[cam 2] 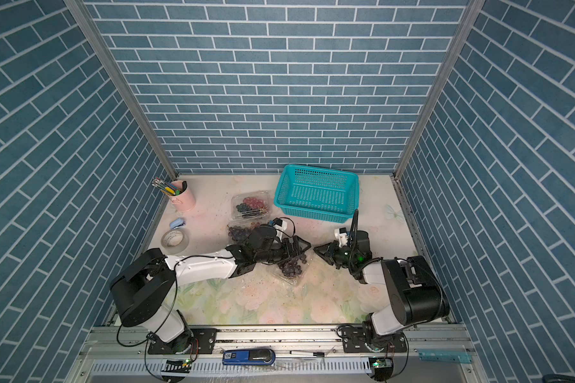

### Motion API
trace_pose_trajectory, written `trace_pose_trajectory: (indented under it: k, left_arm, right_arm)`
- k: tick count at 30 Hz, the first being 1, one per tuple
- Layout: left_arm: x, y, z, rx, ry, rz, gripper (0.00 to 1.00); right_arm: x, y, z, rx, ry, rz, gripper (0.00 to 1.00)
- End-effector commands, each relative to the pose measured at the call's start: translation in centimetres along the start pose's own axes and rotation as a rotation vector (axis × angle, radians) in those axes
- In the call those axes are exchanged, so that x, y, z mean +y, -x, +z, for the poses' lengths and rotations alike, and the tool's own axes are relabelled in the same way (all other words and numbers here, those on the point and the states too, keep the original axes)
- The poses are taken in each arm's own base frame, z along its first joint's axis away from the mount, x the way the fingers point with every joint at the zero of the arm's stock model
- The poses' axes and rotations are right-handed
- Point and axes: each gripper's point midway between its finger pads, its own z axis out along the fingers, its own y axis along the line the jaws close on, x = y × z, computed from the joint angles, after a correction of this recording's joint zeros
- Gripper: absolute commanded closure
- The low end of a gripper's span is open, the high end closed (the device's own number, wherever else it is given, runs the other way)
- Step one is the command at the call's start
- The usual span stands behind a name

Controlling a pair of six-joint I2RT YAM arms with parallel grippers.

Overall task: Pack grapes into containers
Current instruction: Close the packing box at the center of the board.

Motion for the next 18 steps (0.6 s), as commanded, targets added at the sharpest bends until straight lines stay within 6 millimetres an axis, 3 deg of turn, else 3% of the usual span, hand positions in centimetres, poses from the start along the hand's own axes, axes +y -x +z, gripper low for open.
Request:
trace_pose_trajectory:
  k: [1,9,14,18]
  left_arm:
    - [1.2,-0.8,0.1,0.012,0.034,-0.002,0.0]
    - [1.1,-0.7,-0.2,0.009,0.035,0.004,0.0]
    - [-1.1,0.2,-1.2,0.011,0.031,0.071,0.0]
    - [-2.8,1.9,-4.4,-0.039,0.073,0.142,0.01]
  right_arm:
    - [-0.4,-0.3,0.3,0.01,-0.003,0.025,0.9]
    - [-0.9,-0.6,0.3,0.008,-0.013,0.034,0.98]
    - [-0.3,-0.3,0.2,0.021,-0.035,0.008,0.9]
    - [0.9,0.7,-0.6,0.007,-0.087,-0.056,0.8]
